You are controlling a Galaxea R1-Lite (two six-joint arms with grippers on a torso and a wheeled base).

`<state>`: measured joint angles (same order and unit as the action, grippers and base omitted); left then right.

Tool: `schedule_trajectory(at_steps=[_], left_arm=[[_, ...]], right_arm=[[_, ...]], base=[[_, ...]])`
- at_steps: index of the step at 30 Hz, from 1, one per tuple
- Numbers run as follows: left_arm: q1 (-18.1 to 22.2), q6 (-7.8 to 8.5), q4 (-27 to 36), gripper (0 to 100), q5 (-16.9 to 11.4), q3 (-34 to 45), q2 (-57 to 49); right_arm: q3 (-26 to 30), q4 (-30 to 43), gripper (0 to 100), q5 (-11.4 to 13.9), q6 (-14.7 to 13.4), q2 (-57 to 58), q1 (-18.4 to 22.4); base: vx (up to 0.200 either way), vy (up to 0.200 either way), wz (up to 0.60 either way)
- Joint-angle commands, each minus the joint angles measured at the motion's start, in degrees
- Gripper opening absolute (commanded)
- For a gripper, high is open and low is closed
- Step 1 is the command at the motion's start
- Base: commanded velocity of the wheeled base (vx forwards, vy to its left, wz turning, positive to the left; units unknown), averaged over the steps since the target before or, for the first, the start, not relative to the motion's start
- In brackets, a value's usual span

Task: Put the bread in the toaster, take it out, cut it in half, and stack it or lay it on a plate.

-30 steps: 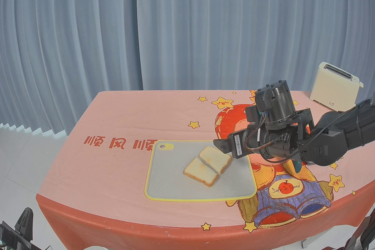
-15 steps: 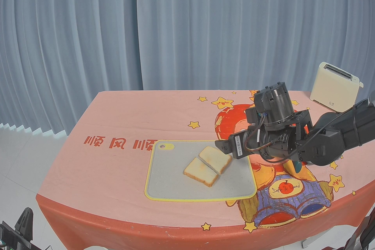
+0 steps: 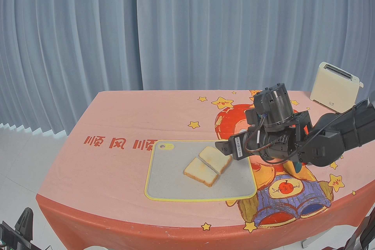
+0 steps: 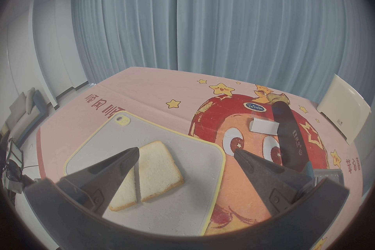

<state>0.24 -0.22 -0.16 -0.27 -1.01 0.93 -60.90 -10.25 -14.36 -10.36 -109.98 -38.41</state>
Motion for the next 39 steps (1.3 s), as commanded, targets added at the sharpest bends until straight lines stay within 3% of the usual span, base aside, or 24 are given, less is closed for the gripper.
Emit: schedule_trajectory(at_steps=[1, 30, 39], left_arm=[[0.0, -0.04, 0.0, 0, 0.0, 1.0, -0.6], [0.0, -0.04, 0.0, 0, 0.0, 1.0, -0.6], [0.0, -0.04, 0.0, 0, 0.0, 1.0, -0.6]], right_arm=[[0.5, 0.0, 100, -0.1, 0.0, -0.1, -0.3], [0.3, 0.1, 100, -0.1, 0.0, -0.7, -0.1], [-0.2, 0.1, 100, -3.0, 0.1, -1.8, 0.1]], base=[[0.0, 0.0, 0.0], [0.0, 0.0, 0.0], [0.0, 0.0, 0.0]])
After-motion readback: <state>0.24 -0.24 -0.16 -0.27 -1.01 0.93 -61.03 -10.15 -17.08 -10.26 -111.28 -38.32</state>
